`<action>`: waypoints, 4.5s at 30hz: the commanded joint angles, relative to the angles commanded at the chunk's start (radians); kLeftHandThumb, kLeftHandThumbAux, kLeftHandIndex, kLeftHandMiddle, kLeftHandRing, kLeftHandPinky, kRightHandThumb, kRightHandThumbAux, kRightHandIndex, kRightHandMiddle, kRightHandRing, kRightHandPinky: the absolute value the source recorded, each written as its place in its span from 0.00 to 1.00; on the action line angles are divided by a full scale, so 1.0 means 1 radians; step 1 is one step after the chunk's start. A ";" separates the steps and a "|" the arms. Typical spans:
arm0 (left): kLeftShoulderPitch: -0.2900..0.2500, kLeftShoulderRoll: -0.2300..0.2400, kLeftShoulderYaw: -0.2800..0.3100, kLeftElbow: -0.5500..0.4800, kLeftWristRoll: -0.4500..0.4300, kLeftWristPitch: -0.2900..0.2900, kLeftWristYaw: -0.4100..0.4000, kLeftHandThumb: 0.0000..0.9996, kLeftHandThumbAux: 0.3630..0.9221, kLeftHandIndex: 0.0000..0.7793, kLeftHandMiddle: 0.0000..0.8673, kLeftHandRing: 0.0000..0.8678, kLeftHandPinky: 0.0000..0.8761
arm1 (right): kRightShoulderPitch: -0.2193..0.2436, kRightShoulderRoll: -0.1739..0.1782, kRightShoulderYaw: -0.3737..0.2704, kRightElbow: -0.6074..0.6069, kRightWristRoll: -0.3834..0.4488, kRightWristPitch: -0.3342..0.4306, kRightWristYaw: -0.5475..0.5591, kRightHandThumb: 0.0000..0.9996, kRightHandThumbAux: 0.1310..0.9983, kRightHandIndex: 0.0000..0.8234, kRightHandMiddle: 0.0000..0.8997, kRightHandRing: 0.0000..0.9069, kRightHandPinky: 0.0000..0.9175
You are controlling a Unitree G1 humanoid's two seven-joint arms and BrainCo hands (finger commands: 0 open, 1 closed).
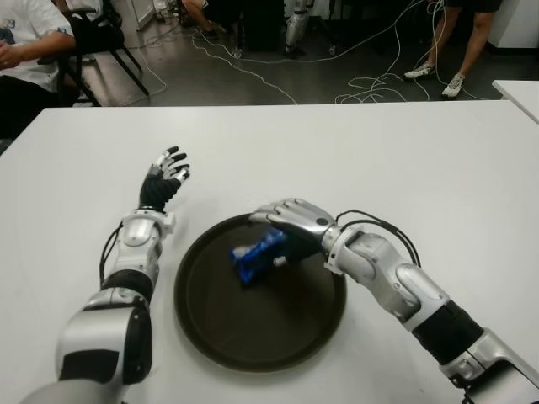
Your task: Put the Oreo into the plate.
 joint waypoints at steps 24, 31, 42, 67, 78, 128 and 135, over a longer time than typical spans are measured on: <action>0.000 0.003 -0.005 0.000 0.004 -0.005 0.001 0.15 0.66 0.15 0.22 0.21 0.22 | 0.000 -0.002 -0.011 0.016 -0.069 0.058 -0.055 0.00 0.34 0.00 0.00 0.00 0.00; -0.002 0.000 0.001 0.000 -0.003 -0.001 -0.002 0.15 0.66 0.15 0.22 0.21 0.23 | -0.007 -0.007 -0.022 0.023 -0.078 0.077 -0.064 0.00 0.35 0.00 0.00 0.00 0.00; 0.000 -0.002 0.004 0.000 -0.004 0.002 0.002 0.15 0.66 0.15 0.21 0.21 0.22 | -0.026 -0.099 -0.132 -0.040 -0.023 0.064 -0.024 0.00 0.37 0.00 0.00 0.00 0.00; -0.004 -0.011 0.006 -0.002 -0.005 0.012 0.003 0.14 0.60 0.14 0.21 0.21 0.21 | -0.168 -0.021 -0.441 0.507 0.248 -0.172 -0.492 0.00 0.44 0.06 0.11 0.11 0.16; -0.002 -0.007 0.004 0.000 -0.001 0.012 0.007 0.15 0.61 0.14 0.21 0.21 0.21 | -0.316 0.131 -0.838 0.978 0.837 -0.204 -0.103 0.05 0.48 0.23 0.36 0.40 0.44; -0.007 -0.009 -0.004 0.009 0.007 0.026 0.011 0.13 0.63 0.15 0.21 0.20 0.21 | -0.351 0.087 -0.811 1.226 0.763 -0.323 -0.306 0.07 0.48 0.33 0.43 0.46 0.47; -0.008 -0.009 -0.004 0.011 0.007 0.026 0.010 0.13 0.63 0.15 0.21 0.20 0.22 | -0.352 0.086 -0.811 1.226 0.763 -0.319 -0.298 0.08 0.49 0.34 0.43 0.47 0.48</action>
